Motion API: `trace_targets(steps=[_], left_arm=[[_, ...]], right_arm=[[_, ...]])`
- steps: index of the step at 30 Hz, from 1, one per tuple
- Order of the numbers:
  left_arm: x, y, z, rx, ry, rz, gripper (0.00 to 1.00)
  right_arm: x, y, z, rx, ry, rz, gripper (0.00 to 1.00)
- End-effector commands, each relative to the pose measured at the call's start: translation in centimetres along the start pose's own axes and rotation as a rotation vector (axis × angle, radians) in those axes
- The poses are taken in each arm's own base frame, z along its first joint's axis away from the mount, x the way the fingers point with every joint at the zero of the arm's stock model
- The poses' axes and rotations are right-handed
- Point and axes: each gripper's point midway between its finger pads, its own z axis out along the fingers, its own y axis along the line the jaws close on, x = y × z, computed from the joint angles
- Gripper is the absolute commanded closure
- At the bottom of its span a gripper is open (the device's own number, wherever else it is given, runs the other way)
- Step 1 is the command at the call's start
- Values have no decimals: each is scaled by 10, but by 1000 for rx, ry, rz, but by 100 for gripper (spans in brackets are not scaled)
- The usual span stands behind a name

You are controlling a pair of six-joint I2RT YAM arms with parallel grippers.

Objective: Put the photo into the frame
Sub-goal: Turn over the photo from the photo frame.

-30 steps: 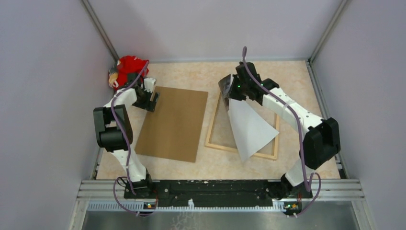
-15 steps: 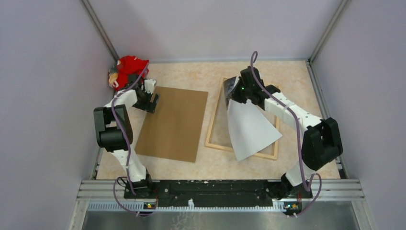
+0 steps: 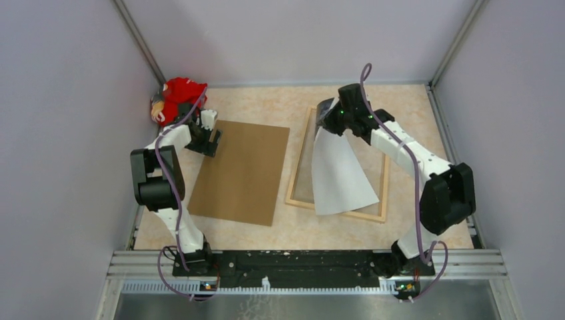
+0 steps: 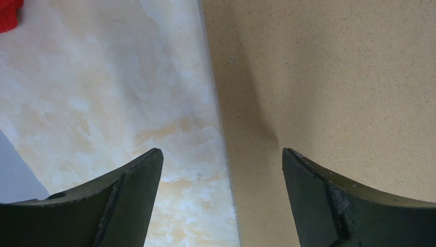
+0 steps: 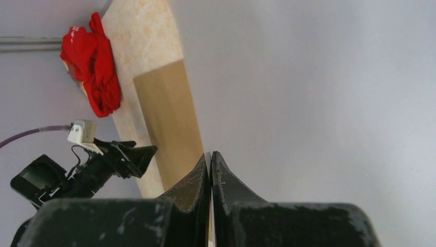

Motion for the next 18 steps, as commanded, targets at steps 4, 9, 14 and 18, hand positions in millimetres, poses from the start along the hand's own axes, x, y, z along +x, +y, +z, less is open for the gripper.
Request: trace_targets(steps=[4, 9, 14, 18], left_arm=[[-11, 8, -13, -30, -45, 1, 8], [-12, 10, -16, -39, -46, 5, 8], [-10, 9, -16, -38, -45, 5, 8], [-6, 9, -15, -43, -37, 11, 8]], right_arm=[[-35, 11, -30, -160, -269, 211, 100], [-43, 0, -29, 52, -409, 210, 100], [-52, -28, -10, 260, -499, 246, 100], [-58, -38, -6, 286, -566, 286, 100]])
